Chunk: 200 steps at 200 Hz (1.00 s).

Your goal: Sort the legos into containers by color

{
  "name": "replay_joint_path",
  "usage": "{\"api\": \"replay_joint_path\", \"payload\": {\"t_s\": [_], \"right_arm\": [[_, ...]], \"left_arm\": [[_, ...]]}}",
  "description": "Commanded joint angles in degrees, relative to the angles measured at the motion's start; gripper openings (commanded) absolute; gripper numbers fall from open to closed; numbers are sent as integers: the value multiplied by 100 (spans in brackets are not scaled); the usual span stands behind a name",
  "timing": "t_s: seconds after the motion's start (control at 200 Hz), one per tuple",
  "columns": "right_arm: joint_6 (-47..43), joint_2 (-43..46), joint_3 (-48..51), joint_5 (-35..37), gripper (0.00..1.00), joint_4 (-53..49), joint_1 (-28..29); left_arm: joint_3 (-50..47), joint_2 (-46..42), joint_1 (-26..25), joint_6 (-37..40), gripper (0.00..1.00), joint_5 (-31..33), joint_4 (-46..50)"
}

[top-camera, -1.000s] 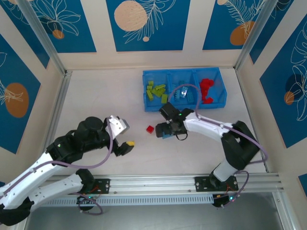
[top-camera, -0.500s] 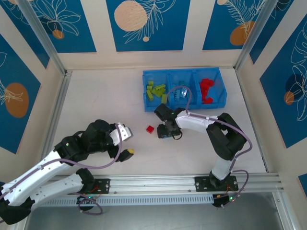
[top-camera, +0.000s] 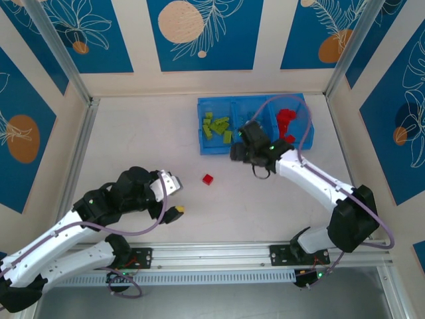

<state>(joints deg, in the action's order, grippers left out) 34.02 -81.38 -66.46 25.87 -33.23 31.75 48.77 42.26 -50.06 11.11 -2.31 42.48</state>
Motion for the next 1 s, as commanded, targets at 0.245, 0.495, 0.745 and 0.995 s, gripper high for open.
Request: {"api": "replay_joint_path", "payload": {"t_s": [0.245,0.495,0.745,0.995], "right_arm": [[-698,-2810,-2982,-179,59,-42,-1479],[-409,-3615,-5053,-111,95,-1501,-1518],[-738,-1596,-2580,-909,96,-309,-571],[-1707,-861,-731,-694,93,307,1265]], "left_arm": [[-155,-223,-13,15,100,213,-28],[-192,-287,-12,-13,100,323,-40],[-167,-203,68,-91,100,1190,164],[-202,-446,117,-84,100,1222,116]]}}
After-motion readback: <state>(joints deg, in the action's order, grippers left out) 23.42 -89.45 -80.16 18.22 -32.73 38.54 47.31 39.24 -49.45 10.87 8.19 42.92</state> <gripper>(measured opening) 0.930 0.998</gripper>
